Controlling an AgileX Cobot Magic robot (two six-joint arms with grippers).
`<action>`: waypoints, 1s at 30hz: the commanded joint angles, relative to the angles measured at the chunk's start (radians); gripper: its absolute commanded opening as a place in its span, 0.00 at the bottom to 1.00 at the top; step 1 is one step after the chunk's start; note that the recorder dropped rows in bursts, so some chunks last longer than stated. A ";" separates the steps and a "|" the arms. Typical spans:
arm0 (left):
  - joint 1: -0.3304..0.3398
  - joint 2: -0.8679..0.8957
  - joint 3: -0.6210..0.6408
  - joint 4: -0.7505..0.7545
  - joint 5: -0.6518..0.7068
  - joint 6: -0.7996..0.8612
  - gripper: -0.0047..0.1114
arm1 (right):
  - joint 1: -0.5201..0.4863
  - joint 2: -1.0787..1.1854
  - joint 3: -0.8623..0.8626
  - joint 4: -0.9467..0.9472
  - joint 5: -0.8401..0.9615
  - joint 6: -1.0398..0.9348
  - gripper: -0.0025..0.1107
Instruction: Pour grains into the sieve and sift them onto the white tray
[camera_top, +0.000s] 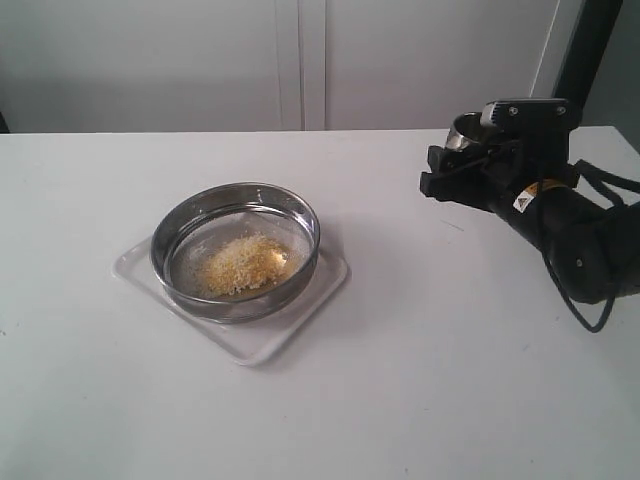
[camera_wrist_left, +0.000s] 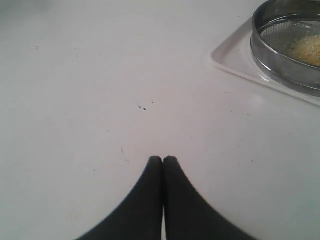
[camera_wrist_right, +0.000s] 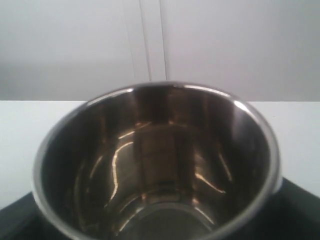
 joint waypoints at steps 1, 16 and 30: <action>-0.003 -0.004 0.004 -0.006 0.000 -0.003 0.04 | -0.009 0.043 -0.002 0.082 -0.087 -0.076 0.02; -0.003 -0.004 0.004 -0.006 0.000 -0.003 0.04 | -0.161 0.180 -0.100 -0.068 -0.100 -0.089 0.02; -0.003 -0.004 0.004 -0.006 0.000 -0.003 0.04 | -0.219 0.374 -0.214 -0.171 -0.139 -0.059 0.02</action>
